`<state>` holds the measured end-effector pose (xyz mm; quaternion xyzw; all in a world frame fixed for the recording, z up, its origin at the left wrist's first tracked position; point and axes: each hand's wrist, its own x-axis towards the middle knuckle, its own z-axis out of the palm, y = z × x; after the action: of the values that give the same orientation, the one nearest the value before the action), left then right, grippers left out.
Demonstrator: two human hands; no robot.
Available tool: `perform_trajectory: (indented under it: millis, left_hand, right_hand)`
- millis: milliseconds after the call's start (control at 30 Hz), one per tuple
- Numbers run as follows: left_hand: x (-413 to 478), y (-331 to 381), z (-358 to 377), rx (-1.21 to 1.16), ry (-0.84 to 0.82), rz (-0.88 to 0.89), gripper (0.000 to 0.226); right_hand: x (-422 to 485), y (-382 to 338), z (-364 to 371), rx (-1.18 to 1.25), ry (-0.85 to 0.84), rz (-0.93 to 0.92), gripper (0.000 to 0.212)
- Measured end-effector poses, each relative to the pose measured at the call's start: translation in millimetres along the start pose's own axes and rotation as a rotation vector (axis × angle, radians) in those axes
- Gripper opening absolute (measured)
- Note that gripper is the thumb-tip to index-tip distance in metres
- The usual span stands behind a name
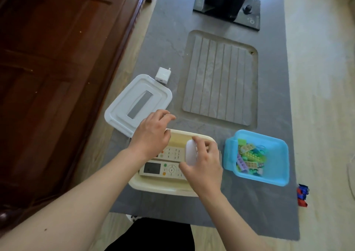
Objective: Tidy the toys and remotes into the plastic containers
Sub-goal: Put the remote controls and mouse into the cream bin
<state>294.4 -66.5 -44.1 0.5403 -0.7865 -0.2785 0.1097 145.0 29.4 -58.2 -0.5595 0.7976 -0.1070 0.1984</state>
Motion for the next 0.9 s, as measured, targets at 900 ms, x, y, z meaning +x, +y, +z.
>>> perform_trajectory:
  millis: [900]
  left_hand:
    - [57, -33, -14, 0.007, 0.068, -0.094, 0.039]
  right_hand:
    - [110, -57, -23, -0.094, -0.013, -0.318, 0.015]
